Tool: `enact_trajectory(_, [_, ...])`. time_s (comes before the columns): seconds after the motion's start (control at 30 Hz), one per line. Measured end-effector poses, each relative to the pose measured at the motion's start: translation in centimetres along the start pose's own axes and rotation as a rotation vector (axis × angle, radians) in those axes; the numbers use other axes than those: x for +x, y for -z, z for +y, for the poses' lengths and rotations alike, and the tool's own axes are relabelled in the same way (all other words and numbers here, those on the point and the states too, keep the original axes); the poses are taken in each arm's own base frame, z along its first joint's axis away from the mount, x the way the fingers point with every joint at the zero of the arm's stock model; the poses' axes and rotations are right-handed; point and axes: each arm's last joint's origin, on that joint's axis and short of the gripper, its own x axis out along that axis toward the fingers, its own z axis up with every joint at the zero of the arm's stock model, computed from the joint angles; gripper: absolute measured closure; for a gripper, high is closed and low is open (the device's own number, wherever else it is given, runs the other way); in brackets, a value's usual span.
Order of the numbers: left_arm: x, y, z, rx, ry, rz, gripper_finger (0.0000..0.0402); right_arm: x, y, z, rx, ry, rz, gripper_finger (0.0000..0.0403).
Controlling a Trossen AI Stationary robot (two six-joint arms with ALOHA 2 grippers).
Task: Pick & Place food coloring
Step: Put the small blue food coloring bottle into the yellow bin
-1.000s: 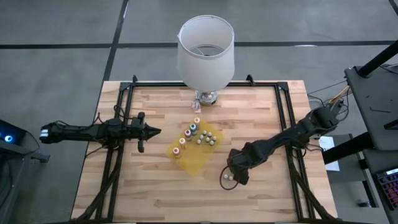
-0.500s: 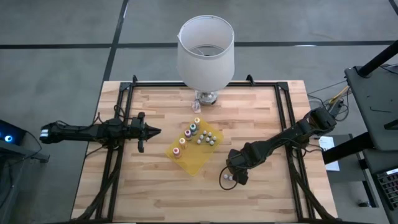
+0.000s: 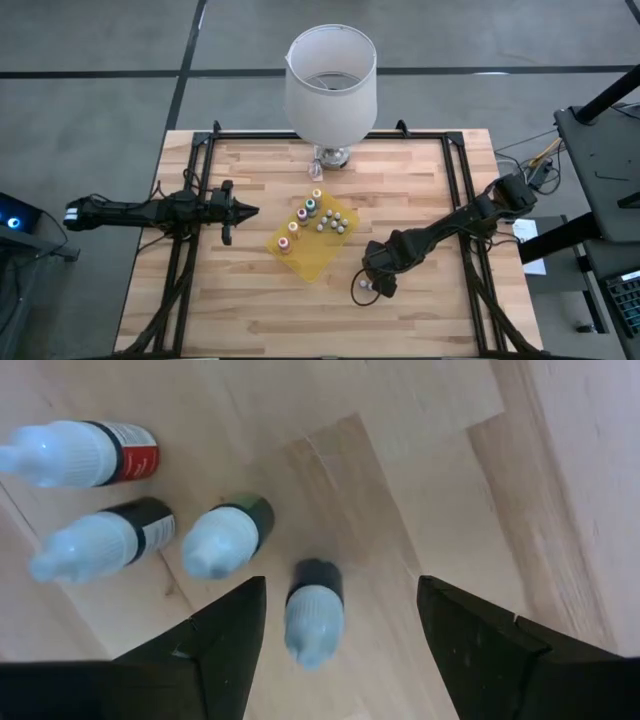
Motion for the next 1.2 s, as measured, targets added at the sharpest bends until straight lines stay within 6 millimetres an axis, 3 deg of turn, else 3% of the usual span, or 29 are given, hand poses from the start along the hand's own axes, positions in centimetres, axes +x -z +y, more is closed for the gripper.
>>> enact_trajectory(0.3, [0.0,0.0,0.0,0.0,0.0,0.0,0.0401,0.0,0.0,0.0,0.002,-0.01,0.013,0.0167])
enact_trajectory(0.93, [0.0,0.0,0.0,0.0,0.0,0.0,0.0401,-0.1,-0.3,-0.2,0.002,-0.017,0.026,0.0331])
enact_trajectory(1.2, [0.0,0.0,0.0,0.0,0.0,0.0,0.0401,-2.2,-1.3,-0.3,-0.016,-0.027,0.063,0.0331])
